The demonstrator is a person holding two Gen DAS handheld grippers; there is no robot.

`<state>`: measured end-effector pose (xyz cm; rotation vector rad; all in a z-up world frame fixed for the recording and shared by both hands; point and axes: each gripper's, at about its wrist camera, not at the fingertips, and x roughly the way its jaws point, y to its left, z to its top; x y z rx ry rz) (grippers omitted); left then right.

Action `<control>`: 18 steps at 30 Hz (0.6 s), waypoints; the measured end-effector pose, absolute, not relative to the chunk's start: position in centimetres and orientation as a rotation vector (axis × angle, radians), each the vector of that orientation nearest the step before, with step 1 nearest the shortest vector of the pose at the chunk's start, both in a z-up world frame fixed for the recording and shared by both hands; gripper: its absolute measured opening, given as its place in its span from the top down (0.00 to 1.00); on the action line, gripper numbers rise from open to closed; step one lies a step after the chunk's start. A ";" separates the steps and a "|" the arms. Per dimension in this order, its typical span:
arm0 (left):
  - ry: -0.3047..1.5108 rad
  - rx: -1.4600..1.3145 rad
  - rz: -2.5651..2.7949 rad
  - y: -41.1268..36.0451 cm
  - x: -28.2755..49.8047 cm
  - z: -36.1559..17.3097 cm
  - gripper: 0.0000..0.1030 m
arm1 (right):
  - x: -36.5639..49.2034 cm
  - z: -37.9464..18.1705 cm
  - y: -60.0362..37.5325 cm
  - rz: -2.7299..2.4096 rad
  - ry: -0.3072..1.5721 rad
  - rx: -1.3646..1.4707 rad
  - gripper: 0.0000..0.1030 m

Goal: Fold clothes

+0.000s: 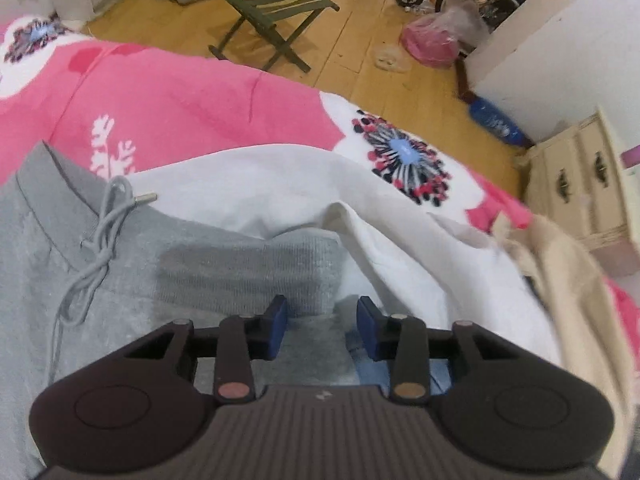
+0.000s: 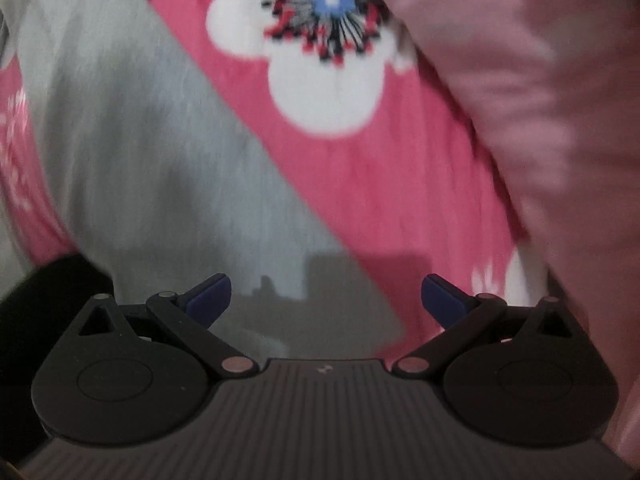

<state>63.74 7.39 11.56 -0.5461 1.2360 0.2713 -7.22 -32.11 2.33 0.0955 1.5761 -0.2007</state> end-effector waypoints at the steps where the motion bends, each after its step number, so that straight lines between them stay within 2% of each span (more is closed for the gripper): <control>1: 1.234 -0.524 0.274 7.2 63.5 11.5 0.89 | -7.9 2.6 -32.0 -0.211 1.577 0.098 0.01; 6: 1.116 -0.561 0.285 8.3 60.3 13.7 0.92 | -9.5 2.5 -32.7 -0.192 1.586 0.078 0.01; 12: 1.068 -0.489 0.332 9.3 57.3 19.2 0.92 | -9.8 2.1 -35.5 -0.147 1.507 0.014 0.01; 18: 1.018 -0.366 0.411 9.7 54.5 23.1 0.92 | -12.2 -0.1 -39.6 0.006 1.465 0.098 0.04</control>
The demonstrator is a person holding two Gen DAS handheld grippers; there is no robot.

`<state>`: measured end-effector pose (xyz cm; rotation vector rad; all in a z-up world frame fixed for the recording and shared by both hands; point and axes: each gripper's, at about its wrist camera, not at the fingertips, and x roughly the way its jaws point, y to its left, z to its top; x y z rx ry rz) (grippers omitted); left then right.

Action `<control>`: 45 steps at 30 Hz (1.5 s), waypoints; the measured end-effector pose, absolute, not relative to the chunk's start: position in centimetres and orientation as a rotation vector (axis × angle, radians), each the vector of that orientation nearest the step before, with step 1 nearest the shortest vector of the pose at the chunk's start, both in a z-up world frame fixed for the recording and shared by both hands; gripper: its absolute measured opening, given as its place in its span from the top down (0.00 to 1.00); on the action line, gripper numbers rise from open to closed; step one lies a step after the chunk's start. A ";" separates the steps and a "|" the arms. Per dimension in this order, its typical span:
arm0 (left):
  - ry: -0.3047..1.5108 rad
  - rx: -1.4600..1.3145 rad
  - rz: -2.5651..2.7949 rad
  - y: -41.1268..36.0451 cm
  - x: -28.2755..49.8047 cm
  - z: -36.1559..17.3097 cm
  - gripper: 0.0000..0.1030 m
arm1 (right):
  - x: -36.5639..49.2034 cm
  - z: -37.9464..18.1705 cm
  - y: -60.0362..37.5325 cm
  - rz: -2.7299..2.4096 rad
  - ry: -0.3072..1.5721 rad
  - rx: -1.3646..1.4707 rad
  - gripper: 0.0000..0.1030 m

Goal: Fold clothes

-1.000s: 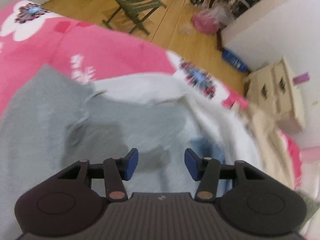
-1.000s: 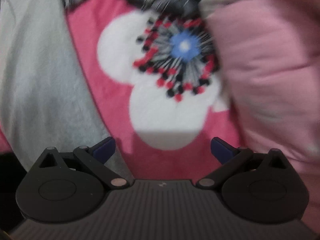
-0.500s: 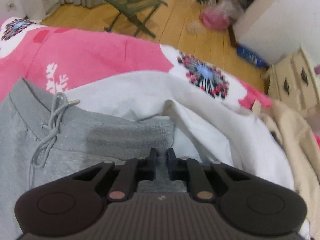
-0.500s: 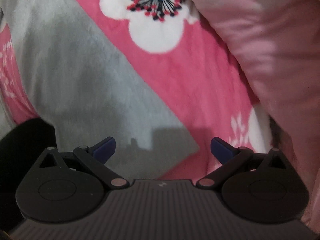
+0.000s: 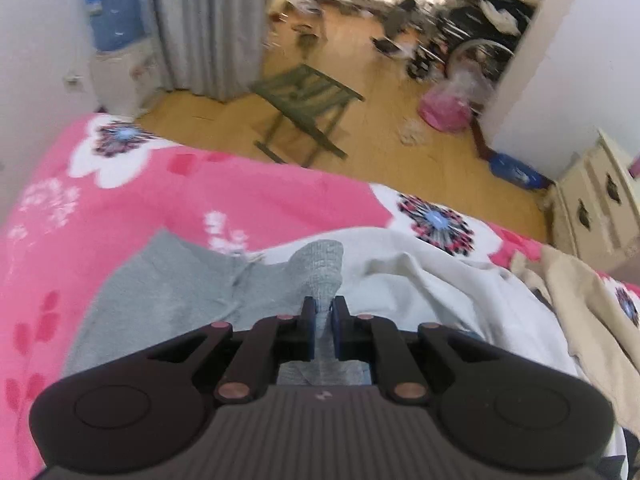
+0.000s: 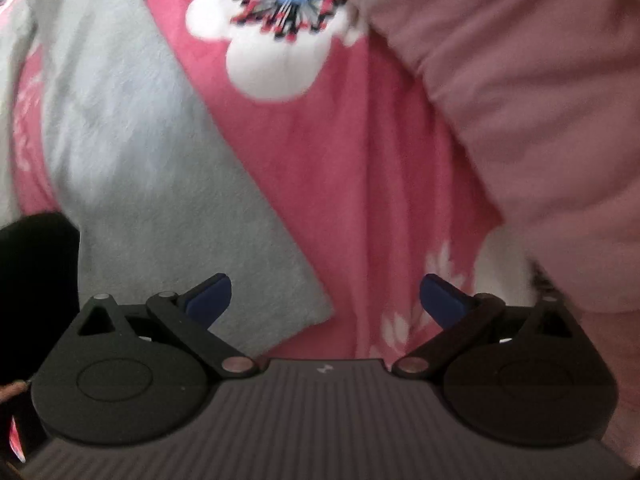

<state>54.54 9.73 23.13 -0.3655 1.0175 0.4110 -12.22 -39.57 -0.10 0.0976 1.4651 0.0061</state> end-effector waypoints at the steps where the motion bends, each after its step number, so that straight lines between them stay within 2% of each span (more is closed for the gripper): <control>1: 1.014 -0.360 0.422 9.8 54.0 23.6 0.92 | -12.7 -0.7 -39.7 0.034 1.459 0.073 0.05; 4: 0.985 -0.376 0.487 10.3 52.2 24.8 0.92 | -13.4 -1.8 -40.3 0.078 1.400 0.049 0.11; 6: 0.980 -0.379 0.518 10.4 51.1 25.2 0.92 | -13.2 -2.9 -41.0 0.088 1.375 0.108 0.29; 7: 0.981 -0.371 0.527 10.4 50.7 25.3 0.92 | -12.9 -3.6 -41.2 0.094 1.387 0.123 0.43; 9: 0.976 -0.375 0.533 10.5 50.0 25.7 0.92 | -12.6 -4.2 -41.3 0.104 1.385 0.140 0.49; 11: 0.969 -0.393 0.539 10.7 49.5 26.1 0.92 | -12.7 -4.0 -41.4 0.115 1.372 0.145 0.65; 13: 0.959 -0.404 0.538 11.1 49.3 26.4 0.92 | -12.9 -3.5 -41.2 0.130 1.360 0.126 0.73; 22: 0.926 -0.385 0.463 11.9 47.5 26.4 0.91 | -14.0 0.1 -37.3 0.230 1.174 0.000 0.73; 25: 0.908 -0.396 0.446 12.4 46.5 26.1 0.91 | -13.3 -1.7 -36.5 0.245 1.187 -0.082 0.73; 28: 0.908 -0.388 0.429 12.7 45.8 26.1 0.91 | -13.3 -3.1 -37.4 0.190 1.189 -0.030 0.63; 30: 0.906 -0.380 0.415 13.0 45.3 26.1 0.91 | -13.6 -3.7 -37.9 0.158 1.184 0.006 0.63; 31: 0.899 -0.386 0.402 13.3 44.8 26.1 0.91 | -13.8 -3.6 -37.4 0.164 1.181 -0.007 0.71; 32: 0.895 -0.391 0.390 13.5 44.5 26.1 0.91 | -14.2 -3.4 -36.9 0.176 1.179 -0.012 0.86; 33: 0.895 -0.391 0.378 13.7 44.1 26.1 0.91 | -14.6 -3.1 -36.4 0.195 1.179 -0.007 0.92; 35: 0.890 -0.385 0.342 14.2 43.3 26.2 0.91 | -15.4 -2.6 -35.5 0.223 1.175 0.012 0.95; 45: 0.859 -0.385 0.268 19.1 40.8 28.0 0.91 | -18.6 6.3 -34.3 0.342 1.022 0.412 0.95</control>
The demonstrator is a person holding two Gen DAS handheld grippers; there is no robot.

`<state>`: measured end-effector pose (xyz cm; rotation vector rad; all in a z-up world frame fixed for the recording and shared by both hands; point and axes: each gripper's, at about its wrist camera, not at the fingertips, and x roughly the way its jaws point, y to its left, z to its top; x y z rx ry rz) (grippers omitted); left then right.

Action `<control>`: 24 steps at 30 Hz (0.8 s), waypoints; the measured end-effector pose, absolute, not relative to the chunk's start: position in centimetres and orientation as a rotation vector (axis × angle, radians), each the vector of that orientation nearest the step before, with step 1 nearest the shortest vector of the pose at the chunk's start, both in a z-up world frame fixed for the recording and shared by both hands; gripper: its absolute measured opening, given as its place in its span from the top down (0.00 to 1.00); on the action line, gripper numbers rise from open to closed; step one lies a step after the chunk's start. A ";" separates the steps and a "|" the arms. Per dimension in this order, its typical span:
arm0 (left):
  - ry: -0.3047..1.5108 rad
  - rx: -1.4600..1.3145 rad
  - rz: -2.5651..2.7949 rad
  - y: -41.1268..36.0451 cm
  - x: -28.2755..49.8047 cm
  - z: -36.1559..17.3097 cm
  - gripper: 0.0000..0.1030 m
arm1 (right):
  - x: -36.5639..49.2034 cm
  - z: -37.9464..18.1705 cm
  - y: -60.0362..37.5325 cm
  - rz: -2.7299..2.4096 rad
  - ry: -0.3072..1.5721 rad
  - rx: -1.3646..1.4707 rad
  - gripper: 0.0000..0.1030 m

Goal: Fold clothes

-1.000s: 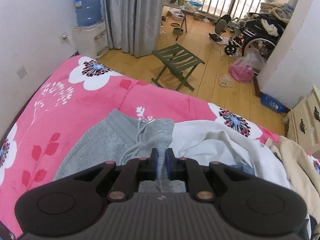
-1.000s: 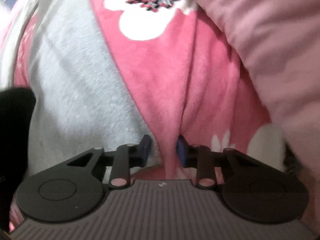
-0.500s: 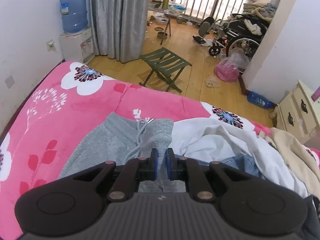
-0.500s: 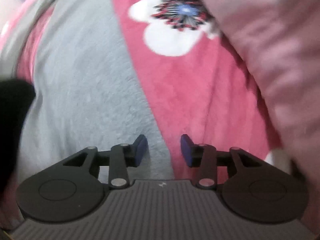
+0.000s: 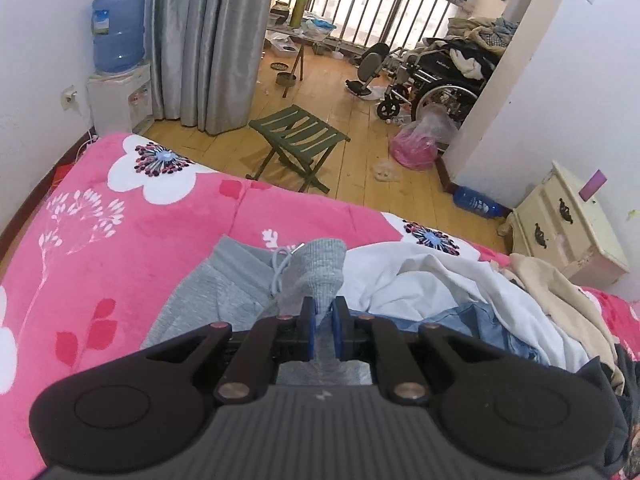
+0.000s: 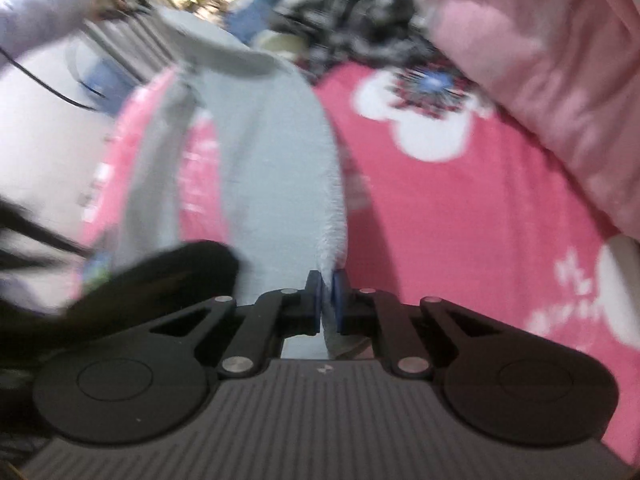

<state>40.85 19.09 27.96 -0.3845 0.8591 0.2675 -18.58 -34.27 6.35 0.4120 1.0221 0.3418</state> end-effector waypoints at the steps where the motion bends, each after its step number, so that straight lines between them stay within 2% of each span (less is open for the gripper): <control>1: 0.857 -0.374 0.262 19.6 40.7 28.1 0.91 | -18.7 7.2 -33.6 0.380 1.023 0.429 0.95; 7: 0.844 -0.242 0.253 22.3 41.7 28.5 0.91 | -19.1 11.7 -29.5 0.605 1.066 0.579 0.96; 11: 0.857 -0.091 0.251 23.1 44.1 27.2 0.91 | -19.3 12.6 -26.3 0.718 1.189 0.670 0.96; 18: 0.914 0.169 0.249 23.2 49.1 20.1 0.90 | -16.6 10.1 -20.8 0.834 1.425 0.819 0.97; 19: 0.908 0.199 0.269 23.4 49.6 18.9 0.97 | -16.0 9.8 -20.4 0.837 1.452 0.833 0.97; 22: 0.816 0.197 0.414 25.1 50.6 16.3 0.99 | -14.0 9.6 -19.5 0.833 1.514 0.871 0.97; 24: 0.817 0.052 0.456 27.2 50.6 14.9 0.98 | -12.7 10.1 -19.1 0.824 1.556 0.893 0.97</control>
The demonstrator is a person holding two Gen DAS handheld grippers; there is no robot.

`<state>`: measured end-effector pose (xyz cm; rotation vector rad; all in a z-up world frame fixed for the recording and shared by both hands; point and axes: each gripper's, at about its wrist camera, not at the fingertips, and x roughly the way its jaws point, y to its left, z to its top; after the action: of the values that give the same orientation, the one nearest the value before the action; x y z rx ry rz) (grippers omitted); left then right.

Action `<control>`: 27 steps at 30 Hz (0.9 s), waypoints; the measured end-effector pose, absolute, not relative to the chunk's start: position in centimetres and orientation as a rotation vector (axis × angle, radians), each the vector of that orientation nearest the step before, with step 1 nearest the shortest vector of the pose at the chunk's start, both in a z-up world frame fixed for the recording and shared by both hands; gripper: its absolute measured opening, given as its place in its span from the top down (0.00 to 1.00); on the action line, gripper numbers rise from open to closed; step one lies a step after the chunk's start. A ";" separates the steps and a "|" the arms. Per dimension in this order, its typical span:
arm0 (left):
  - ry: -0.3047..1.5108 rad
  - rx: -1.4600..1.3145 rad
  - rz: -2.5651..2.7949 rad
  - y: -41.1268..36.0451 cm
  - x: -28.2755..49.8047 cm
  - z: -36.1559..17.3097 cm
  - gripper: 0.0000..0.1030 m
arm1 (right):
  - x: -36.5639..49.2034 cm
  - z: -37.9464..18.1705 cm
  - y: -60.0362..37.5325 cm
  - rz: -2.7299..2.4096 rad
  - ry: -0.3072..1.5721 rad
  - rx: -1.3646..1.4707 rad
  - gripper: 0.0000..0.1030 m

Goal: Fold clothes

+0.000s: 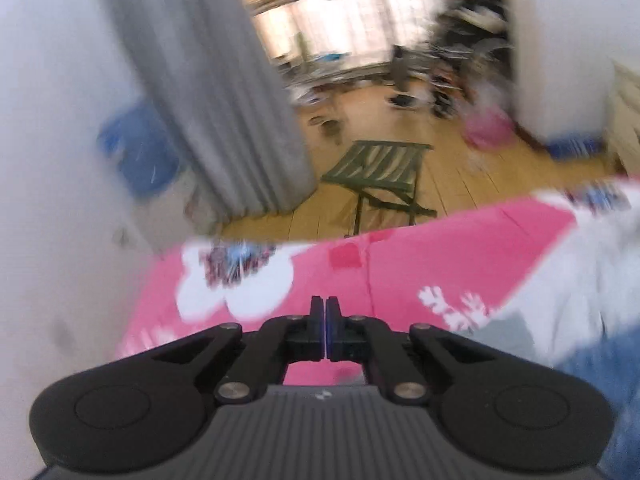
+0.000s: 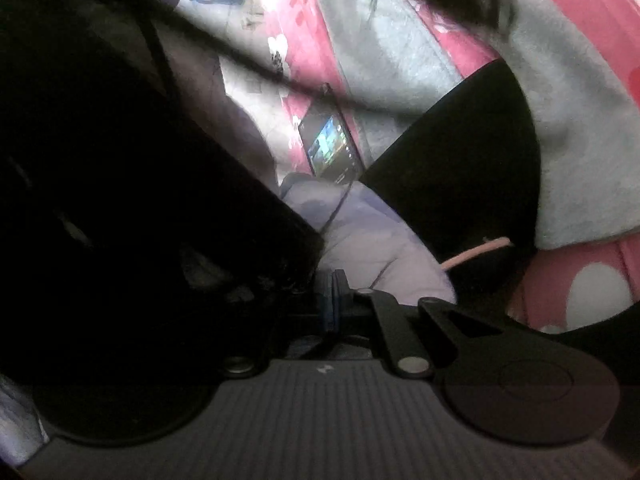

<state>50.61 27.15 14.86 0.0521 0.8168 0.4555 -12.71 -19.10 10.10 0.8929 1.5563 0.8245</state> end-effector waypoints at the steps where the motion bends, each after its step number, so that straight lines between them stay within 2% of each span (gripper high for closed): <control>1: 0.832 -0.029 0.465 27.9 50.2 14.0 0.95 | -11.9 10.5 -19.0 0.825 1.573 0.908 0.97; 2: 0.836 -0.116 0.468 28.3 49.3 13.3 0.89 | -10.9 10.9 -18.9 0.825 1.585 0.914 0.97; 4: 0.821 -0.329 0.440 29.0 45.9 12.3 0.84 | -9.3 11.9 -18.8 0.827 1.603 0.924 0.97; 9: 0.769 -0.754 0.284 27.9 29.8 11.3 0.84 | -4.9 14.3 -19.4 0.845 1.607 0.872 0.97; 15: 0.893 -0.690 0.192 20.0 9.4 10.6 0.81 | -2.8 12.3 -20.2 0.924 1.592 0.747 0.97; 20: 1.000 -0.692 0.206 15.3 -2.9 8.6 0.82 | -2.9 9.3 -18.8 1.122 1.561 0.669 0.97; 27: 0.869 -0.693 0.231 13.7 -13.2 8.4 0.81 | -8.4 4.9 -20.4 1.325 1.424 0.534 0.97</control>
<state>-13.16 13.67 8.35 -0.6927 0.8691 0.2313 -8.39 -20.39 4.90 0.5341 1.4242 1.3250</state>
